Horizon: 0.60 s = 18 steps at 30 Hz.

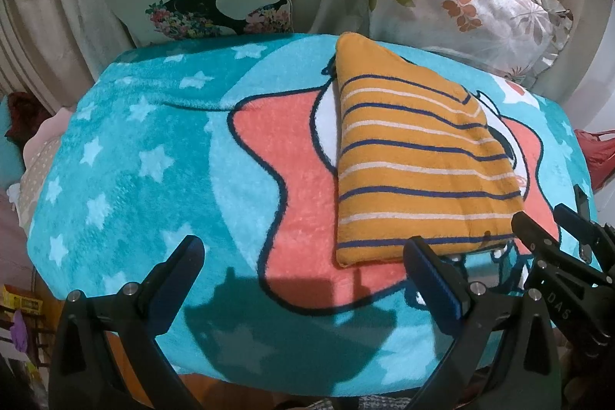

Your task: Fold small clothes

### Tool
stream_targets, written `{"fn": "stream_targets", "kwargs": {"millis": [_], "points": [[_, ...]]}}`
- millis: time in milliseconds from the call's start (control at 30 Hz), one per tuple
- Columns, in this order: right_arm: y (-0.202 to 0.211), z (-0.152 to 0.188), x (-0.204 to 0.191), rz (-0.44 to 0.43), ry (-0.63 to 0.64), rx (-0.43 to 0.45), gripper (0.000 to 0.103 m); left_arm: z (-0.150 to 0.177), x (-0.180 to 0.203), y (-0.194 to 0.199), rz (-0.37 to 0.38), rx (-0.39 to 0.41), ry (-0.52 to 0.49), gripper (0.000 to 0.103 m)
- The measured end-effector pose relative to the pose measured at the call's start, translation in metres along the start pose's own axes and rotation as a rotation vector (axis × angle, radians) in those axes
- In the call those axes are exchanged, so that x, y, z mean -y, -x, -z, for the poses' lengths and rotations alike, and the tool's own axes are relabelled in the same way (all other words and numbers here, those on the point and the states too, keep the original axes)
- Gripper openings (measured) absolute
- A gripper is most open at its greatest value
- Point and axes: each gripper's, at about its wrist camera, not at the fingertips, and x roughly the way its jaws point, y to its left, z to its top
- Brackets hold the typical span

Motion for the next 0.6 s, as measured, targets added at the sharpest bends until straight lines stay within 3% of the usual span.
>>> {"fn": "stream_targets", "kwargs": {"millis": [600], "points": [[-0.023, -0.012, 0.014, -0.042, 0.02, -0.028, 0.067, -0.011, 0.018, -0.02, -0.021, -0.031, 0.025, 0.103]]}}
